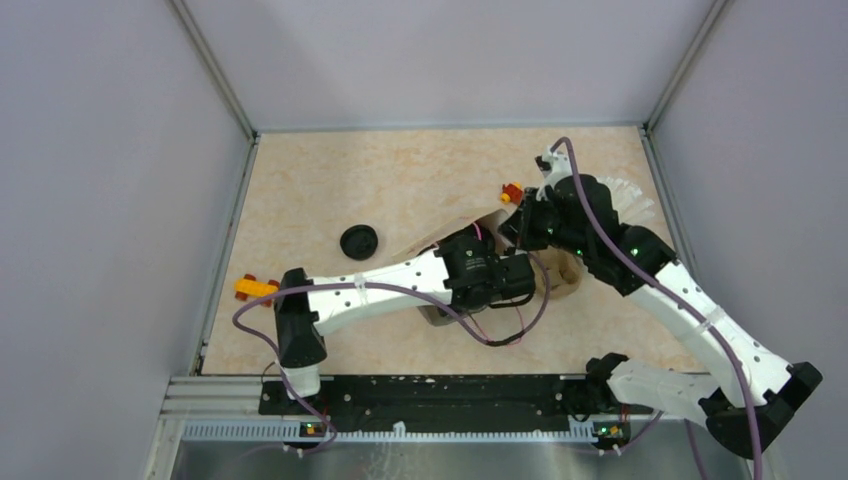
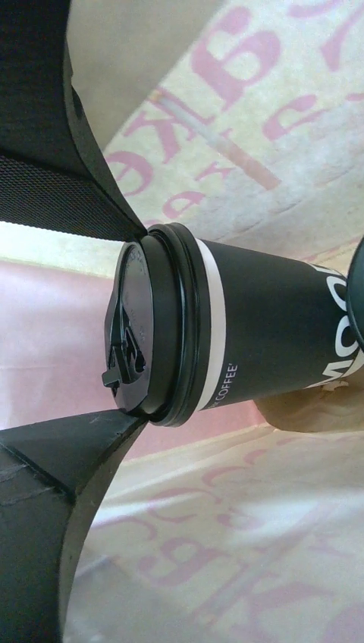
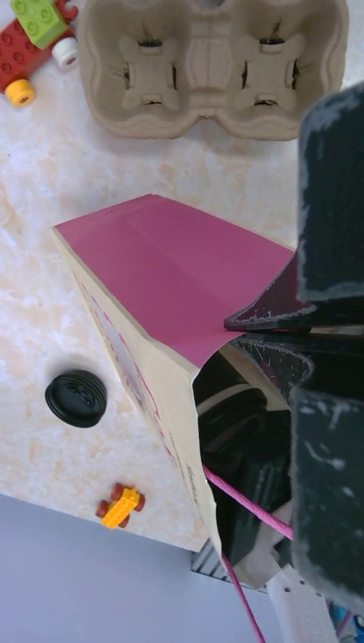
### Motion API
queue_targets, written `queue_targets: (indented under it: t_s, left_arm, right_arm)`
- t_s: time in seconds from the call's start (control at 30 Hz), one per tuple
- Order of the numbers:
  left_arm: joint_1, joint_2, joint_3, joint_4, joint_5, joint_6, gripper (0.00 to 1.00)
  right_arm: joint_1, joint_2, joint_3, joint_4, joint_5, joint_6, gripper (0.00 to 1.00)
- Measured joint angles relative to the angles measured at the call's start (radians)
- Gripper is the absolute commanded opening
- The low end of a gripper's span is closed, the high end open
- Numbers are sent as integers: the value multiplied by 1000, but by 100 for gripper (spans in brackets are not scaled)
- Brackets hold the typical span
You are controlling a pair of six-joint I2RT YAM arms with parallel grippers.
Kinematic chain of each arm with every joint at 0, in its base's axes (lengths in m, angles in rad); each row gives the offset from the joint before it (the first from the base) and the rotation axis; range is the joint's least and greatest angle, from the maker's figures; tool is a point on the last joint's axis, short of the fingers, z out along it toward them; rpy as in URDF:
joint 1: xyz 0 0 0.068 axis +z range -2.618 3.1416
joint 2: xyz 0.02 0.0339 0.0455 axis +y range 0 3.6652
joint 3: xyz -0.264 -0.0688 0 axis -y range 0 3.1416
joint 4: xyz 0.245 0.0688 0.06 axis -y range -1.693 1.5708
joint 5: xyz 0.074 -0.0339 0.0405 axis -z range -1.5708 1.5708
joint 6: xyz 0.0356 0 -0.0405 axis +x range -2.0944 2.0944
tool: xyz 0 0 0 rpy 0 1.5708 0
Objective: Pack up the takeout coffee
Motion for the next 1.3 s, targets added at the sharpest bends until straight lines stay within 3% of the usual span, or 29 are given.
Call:
queue_targets:
  t_s: [0.4, 0.57, 1.3]
  left_arm:
    - [-1, -57, 131, -47, 55, 24, 56]
    - [4, -91, 211, 12, 54, 8, 56]
    - [34, -323, 251, 37, 117, -115, 56]
  right_arm:
    - [-2, 159, 179, -96, 72, -11, 0]
    - [-16, 225, 189, -169, 69, -32, 0]
    - [-90, 326, 311, -231, 39, -82, 0]
